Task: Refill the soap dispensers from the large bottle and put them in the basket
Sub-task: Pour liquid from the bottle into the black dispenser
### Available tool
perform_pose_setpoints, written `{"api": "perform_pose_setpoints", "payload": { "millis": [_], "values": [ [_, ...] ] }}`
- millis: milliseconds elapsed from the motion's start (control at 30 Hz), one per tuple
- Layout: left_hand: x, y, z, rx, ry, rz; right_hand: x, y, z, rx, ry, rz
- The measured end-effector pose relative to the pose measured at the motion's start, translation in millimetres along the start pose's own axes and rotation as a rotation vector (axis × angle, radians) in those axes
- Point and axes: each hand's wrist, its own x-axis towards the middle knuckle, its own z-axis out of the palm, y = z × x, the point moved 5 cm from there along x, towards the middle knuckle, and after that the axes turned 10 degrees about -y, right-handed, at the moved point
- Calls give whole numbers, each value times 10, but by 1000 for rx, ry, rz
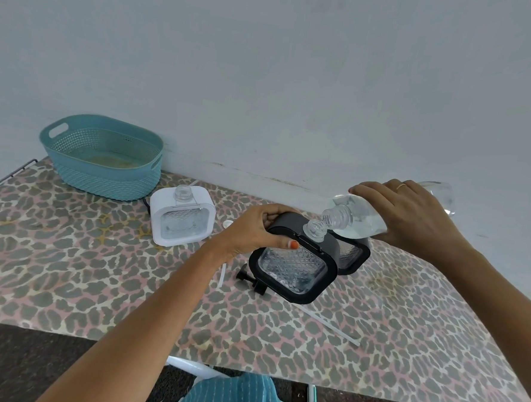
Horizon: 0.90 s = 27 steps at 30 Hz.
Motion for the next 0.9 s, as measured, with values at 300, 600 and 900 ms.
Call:
{"api": "perform_pose_setpoints", "payload": {
  "millis": [300,600,900],
  "values": [
    [2,0,13,13,-2,-1,-12,5,8,5,-3,-1],
    [4,-30,9,3,-4,1,1,-8,-9,-4,-1,-3],
    [-4,-40,7,-2,1,5,8,-13,-14,-1,-6,-7]
  ]
}}
